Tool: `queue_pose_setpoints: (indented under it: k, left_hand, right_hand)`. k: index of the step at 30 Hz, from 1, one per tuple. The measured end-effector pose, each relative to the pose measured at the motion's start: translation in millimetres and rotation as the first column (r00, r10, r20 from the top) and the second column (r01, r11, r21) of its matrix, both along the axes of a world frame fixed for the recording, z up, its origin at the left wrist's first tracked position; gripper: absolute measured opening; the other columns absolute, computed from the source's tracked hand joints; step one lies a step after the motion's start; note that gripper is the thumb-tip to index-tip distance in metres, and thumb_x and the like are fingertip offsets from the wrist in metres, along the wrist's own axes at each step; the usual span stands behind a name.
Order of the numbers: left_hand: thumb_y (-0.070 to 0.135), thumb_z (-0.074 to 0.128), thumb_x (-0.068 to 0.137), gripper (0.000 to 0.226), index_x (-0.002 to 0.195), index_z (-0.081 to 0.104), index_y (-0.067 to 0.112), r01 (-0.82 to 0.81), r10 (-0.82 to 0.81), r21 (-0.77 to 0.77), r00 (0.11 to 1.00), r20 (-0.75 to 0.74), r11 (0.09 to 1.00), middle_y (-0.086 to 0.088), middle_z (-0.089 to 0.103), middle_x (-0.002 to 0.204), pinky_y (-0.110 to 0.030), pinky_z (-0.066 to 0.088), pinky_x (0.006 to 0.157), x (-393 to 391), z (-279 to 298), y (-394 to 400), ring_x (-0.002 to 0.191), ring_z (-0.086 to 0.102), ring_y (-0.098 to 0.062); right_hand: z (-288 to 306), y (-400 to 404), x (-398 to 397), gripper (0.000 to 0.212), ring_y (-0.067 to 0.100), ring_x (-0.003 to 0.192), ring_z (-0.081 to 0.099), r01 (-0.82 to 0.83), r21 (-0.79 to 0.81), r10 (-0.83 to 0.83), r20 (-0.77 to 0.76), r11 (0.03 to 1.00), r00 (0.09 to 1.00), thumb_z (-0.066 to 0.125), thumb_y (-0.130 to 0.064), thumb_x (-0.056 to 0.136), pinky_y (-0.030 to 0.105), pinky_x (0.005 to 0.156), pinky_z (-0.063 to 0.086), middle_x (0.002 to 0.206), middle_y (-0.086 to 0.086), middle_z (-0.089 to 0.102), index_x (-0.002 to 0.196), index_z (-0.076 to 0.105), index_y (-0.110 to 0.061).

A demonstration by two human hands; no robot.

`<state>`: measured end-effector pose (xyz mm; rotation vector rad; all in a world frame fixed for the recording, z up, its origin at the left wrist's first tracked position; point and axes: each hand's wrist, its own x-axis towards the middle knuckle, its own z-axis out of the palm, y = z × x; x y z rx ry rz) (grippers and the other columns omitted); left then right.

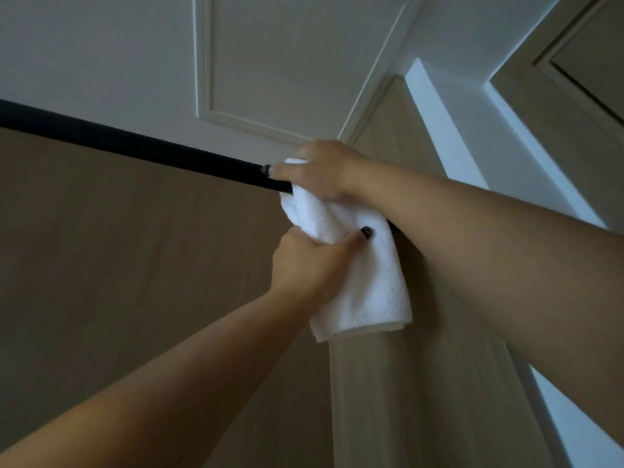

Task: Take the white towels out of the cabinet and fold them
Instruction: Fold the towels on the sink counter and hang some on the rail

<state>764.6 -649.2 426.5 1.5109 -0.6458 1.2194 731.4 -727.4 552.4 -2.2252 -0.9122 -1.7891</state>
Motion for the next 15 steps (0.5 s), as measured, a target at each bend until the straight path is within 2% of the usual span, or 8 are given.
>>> queue_pose_setpoints:
  k: [2,4,7,8,12,13,15]
  left_hand:
    - [0.06,0.08,0.063,0.047,0.095,0.066,0.028,0.001,-0.001,0.006,1.0,-0.007,1.0,0.01,0.074,0.082,-0.028,0.06,0.065,2,-4,-7,0.071,0.071,-0.004]
    - [0.063,0.08,0.056,0.057,0.1,0.064,0.029,0.004,-0.003,0.021,1.0,-0.02,1.0,0.012,0.073,0.085,-0.025,0.058,0.063,4,-9,-10,0.071,0.071,-0.003]
    - [0.061,0.085,0.046,0.088,0.121,0.055,0.027,0.106,-0.106,0.0,0.994,-0.038,0.994,0.008,0.071,0.104,-0.034,0.06,0.075,4,-10,-7,0.088,0.072,-0.012]
    - [0.057,0.088,0.047,0.091,0.125,0.053,0.026,0.148,-0.147,0.001,0.988,-0.036,0.989,0.006,0.071,0.108,-0.037,0.06,0.078,2,-7,-4,0.092,0.072,-0.015]
    - [0.04,0.092,0.06,0.064,0.114,0.064,0.021,0.273,-0.265,0.063,0.958,-0.109,0.96,0.0,0.076,0.101,-0.042,0.06,0.082,-8,4,8,0.09,0.074,-0.02]
    - [0.037,0.092,0.063,0.058,0.11,0.065,0.02,0.281,-0.27,0.068,0.953,-0.134,0.957,-0.001,0.077,0.098,-0.042,0.06,0.082,-9,5,9,0.088,0.075,-0.02]
    - [0.032,0.09,0.067,0.051,0.109,0.065,0.019,0.247,-0.235,0.075,0.961,-0.144,0.966,-0.001,0.076,0.097,-0.042,0.061,0.081,-6,5,10,0.088,0.075,-0.02]
  right_hand:
    - [5,-5,3,0.057,0.017,0.078,0.061,-0.04,0.073,0.044,-0.063,0.997,0.997,0.045,-0.078,0.076,0.031,0.066,0.045,0.083,-0.002,0.061,0.075,0.058,-0.022]
    - [10,-11,8,0.059,0.016,0.077,0.059,-0.084,0.118,0.098,-0.117,0.989,0.988,0.048,-0.076,0.078,0.031,0.066,0.045,0.081,-0.003,0.057,0.084,0.058,-0.018]
    - [17,-11,9,0.061,0.017,0.083,0.06,-0.116,0.113,0.138,-0.209,0.987,0.968,0.052,-0.076,0.077,0.034,0.076,0.048,0.088,-0.002,0.06,0.099,0.061,-0.021]
    - [20,-9,8,0.061,0.018,0.085,0.062,-0.136,0.099,0.158,-0.261,0.986,0.952,0.053,-0.075,0.077,0.034,0.08,0.049,0.092,-0.001,0.063,0.101,0.065,-0.02]
    - [24,-11,5,0.06,0.021,0.091,0.067,-0.195,0.059,0.2,-0.447,0.979,0.872,0.056,-0.072,0.08,0.036,0.088,0.051,0.098,0.004,0.069,0.101,0.067,-0.017]
    - [23,-13,6,0.062,0.022,0.094,0.068,-0.22,0.094,0.239,-0.444,0.971,0.864,0.056,-0.074,0.079,0.036,0.089,0.051,0.102,0.004,0.07,0.1,0.067,-0.017]
    - [18,-15,10,0.064,0.021,0.091,0.068,-0.27,0.153,0.305,-0.294,0.951,0.906,0.054,-0.077,0.076,0.032,0.078,0.051,0.101,0.003,0.07,0.099,0.068,-0.019]
